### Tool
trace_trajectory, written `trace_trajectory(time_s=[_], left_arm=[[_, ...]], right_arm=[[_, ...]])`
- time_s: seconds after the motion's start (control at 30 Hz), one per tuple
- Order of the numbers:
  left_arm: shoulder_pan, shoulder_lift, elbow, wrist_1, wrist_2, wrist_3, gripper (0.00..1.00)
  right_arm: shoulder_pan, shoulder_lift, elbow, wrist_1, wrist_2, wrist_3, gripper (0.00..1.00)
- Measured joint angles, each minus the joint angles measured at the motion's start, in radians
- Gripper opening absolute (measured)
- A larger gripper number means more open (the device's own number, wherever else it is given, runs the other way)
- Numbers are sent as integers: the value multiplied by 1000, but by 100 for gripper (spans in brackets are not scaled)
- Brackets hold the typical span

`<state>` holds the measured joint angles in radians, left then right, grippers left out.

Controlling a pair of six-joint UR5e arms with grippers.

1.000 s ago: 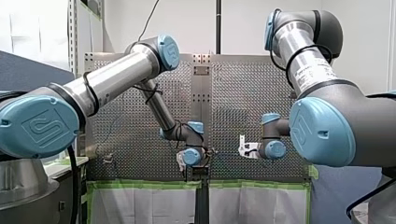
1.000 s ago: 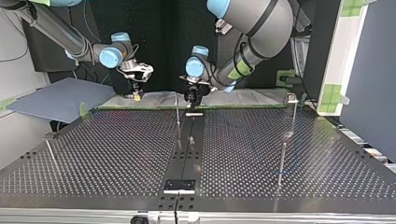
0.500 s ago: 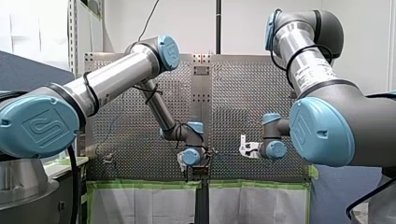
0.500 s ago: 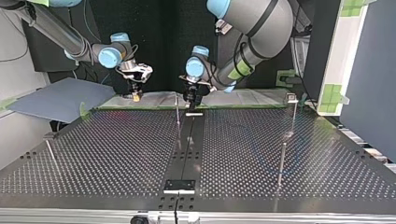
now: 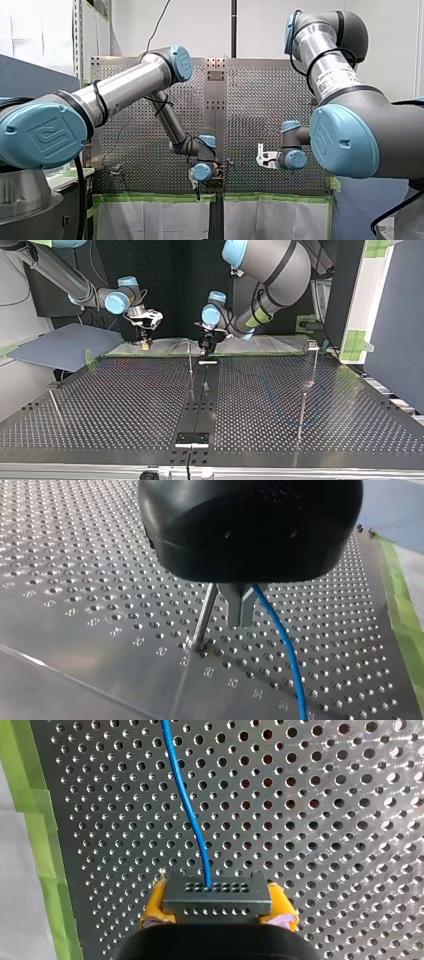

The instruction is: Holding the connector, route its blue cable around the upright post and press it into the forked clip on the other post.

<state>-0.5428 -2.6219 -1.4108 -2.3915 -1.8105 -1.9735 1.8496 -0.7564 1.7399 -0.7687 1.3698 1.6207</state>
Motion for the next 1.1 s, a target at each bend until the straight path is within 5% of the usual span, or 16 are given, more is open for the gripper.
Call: trace_trajectory(time_s=[0.53,1.1], left_arm=[[10,0,8,-2,28,8,0],[9,0,23,-35,8,51,4]], right_arm=[[-13,11,-11,2,13,14,0],[-23,30,-44,36,14,1,0]])
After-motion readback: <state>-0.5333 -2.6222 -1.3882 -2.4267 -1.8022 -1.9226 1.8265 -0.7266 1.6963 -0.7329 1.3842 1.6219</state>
